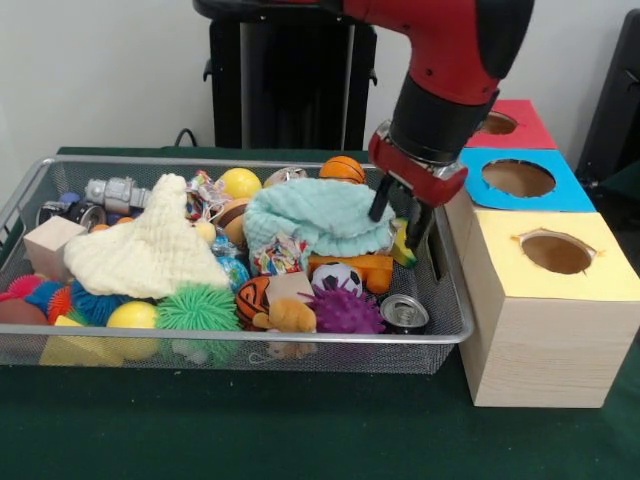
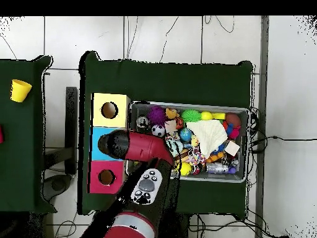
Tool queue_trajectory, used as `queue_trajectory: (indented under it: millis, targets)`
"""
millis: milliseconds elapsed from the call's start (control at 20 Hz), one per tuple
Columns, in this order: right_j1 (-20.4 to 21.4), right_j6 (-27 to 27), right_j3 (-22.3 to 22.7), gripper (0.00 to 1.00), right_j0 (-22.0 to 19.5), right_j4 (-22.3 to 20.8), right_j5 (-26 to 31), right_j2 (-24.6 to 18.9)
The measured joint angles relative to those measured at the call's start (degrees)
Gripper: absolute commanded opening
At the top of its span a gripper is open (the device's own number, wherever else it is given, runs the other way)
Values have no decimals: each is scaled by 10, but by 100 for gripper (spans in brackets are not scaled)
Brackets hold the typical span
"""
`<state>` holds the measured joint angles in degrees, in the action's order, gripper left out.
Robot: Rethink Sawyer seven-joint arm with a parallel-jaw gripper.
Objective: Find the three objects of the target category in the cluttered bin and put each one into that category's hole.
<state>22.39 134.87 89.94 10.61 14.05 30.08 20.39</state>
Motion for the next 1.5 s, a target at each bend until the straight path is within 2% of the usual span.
queue_trajectory:
  millis: [200,400,850,1200,1500]
  targets:
    - [0,13,-1,100,13,10,7,4]
    - [-1,15,-2,100,4,9,7,4]
    - [2,15,-19,100,-54,-6,7,6]
    - [24,15,-73,100,-112,-55,7,6]
    - [41,15,-84,100,-140,-75,7,0]
